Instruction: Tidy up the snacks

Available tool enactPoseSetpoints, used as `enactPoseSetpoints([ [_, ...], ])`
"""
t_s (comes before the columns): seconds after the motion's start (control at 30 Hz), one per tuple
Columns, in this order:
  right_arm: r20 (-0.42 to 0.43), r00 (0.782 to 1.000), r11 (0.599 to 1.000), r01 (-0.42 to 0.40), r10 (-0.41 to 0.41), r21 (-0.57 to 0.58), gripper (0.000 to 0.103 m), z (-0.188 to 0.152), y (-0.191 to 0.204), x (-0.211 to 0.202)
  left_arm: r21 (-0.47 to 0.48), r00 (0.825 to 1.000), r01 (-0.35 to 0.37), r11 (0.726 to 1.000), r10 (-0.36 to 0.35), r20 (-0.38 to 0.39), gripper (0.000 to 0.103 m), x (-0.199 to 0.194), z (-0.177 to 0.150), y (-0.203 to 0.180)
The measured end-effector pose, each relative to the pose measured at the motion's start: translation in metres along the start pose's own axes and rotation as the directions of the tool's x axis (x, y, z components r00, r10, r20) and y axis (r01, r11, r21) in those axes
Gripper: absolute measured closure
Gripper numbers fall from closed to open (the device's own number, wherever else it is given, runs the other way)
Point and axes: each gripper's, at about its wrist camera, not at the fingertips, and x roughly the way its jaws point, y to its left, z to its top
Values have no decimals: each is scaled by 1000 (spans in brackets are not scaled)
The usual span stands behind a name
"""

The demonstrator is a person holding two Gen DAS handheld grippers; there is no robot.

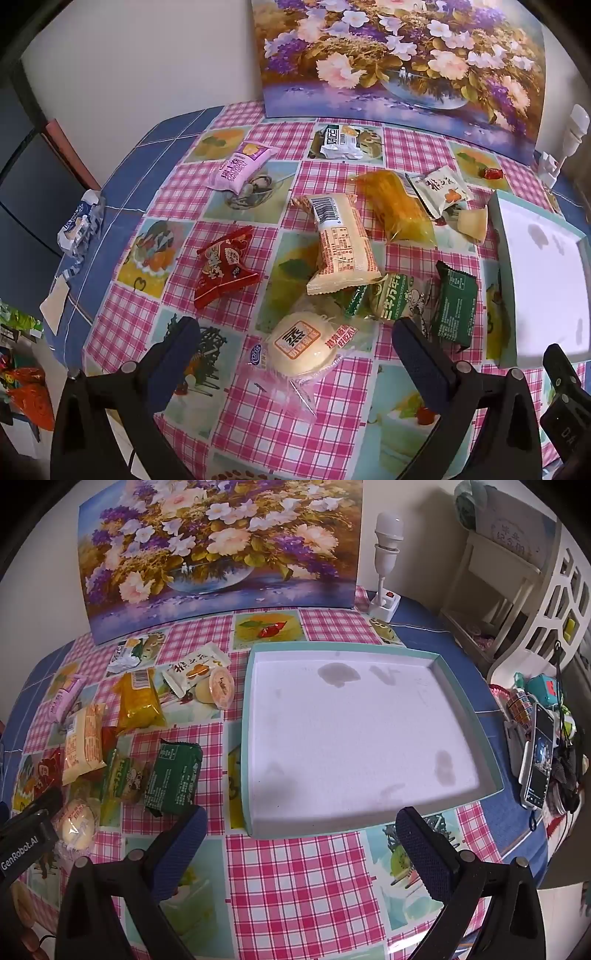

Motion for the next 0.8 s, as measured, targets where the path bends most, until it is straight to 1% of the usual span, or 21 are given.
enactPoseSetpoints([
  [0.8, 1, 1000, 1000, 0, 0, -8, 0, 0, -2, 0, -1, 1000, 2, 1000, -2, 1, 0, 0, -1, 0],
])
